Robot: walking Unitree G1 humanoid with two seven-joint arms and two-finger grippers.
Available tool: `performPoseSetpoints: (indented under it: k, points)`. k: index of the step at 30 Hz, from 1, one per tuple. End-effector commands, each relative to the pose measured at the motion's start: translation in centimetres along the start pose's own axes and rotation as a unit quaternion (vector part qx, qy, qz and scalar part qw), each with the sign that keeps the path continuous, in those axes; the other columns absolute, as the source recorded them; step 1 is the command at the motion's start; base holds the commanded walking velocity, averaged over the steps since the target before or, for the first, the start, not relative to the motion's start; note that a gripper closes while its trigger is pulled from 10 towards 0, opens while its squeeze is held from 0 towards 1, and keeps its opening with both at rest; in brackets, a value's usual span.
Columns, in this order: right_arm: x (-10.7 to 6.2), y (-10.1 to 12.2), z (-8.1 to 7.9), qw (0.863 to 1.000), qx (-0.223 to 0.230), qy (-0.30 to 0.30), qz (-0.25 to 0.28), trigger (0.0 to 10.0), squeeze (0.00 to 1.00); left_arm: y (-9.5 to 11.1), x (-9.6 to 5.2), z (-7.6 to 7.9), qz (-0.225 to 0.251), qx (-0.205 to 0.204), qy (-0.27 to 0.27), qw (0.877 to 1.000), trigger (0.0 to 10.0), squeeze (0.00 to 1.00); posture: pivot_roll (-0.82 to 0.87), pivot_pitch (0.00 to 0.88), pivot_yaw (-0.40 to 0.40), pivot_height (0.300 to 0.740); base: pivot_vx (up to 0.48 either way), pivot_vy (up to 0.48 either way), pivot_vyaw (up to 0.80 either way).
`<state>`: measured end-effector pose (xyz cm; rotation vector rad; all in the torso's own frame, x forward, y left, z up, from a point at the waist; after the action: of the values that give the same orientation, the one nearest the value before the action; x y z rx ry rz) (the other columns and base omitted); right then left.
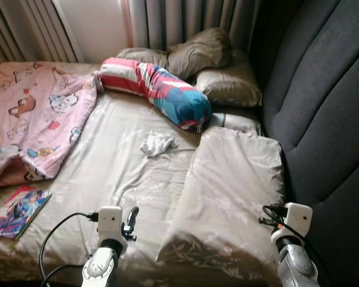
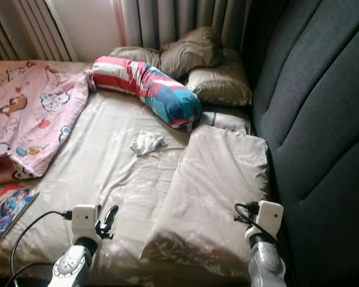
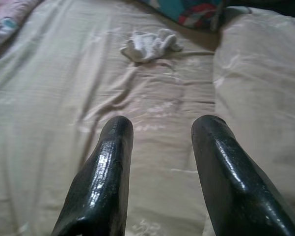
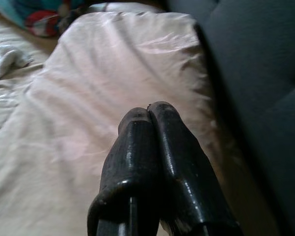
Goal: Clean up the room
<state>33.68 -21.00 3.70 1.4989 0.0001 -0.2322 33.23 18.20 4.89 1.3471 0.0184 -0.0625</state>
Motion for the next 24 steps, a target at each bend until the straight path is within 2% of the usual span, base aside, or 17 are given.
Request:
performPoseSetpoints:
  k: [1, 4, 13, 19, 24]
  points:
    - [-0.24, -0.55, -0.02, 1.0, 0.004, -0.001, -0.01, 10.0, 0.0, -0.61, -0.45, -0.63, -0.011, -0.001, 0.007, 1.0, 10.0, 0.0, -0.03, 0.189, -0.014, 0.74, 0.0, 0.0, 0.0]
    - [-0.2, -0.7, -0.1, 1.0, 0.009, 0.005, -0.016, 10.0, 0.0, -0.62, -0.44, -0.56, -0.012, -0.002, 0.006, 1.0, 10.0, 0.0, -0.04, 0.191, -0.013, 0.74, 0.0, 0.0, -0.42]
    - [-0.25, -0.85, -0.2, 1.0, 0.003, 0.006, -0.019, 10.0, 0.0, -0.66, -0.48, -0.62, -0.013, 0.006, 0.007, 1.0, 10.0, 0.0, -0.03, 0.194, -0.014, 0.74, 0.0, 0.0, -0.78]
    - [-0.31, -0.85, -0.1, 1.0, 0.006, 0.001, -0.017, 10.0, 0.0, -0.66, -0.49, -0.65, -0.013, 0.006, 0.008, 1.0, 10.0, 0.0, -0.03, 0.194, -0.014, 0.74, 0.0, -0.313, -0.76]
    - [-0.33, -0.77, 0.0, 1.0, 0.002, 0.001, -0.013, 10.0, 0.0, -0.65, -0.51, -0.65, -0.012, 0.005, 0.009, 1.0, 10.0, 0.0, -0.03, 0.203, -0.015, 0.74, 0.0, 0.0, 0.0]
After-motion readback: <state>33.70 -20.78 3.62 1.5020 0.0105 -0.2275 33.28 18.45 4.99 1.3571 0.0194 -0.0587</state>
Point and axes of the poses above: a point about 5 cm out from each wrist's last joint towards the gripper, its own x axis pointing out of the wrist towards the gripper, its own y axis along the axis of the wrist's last joint, z = x × y, the point moved 3 cm from there along x, pointing out of the wrist towards the gripper, and after that the axes turned 12 degrees about -x, right-handed, at the moved point
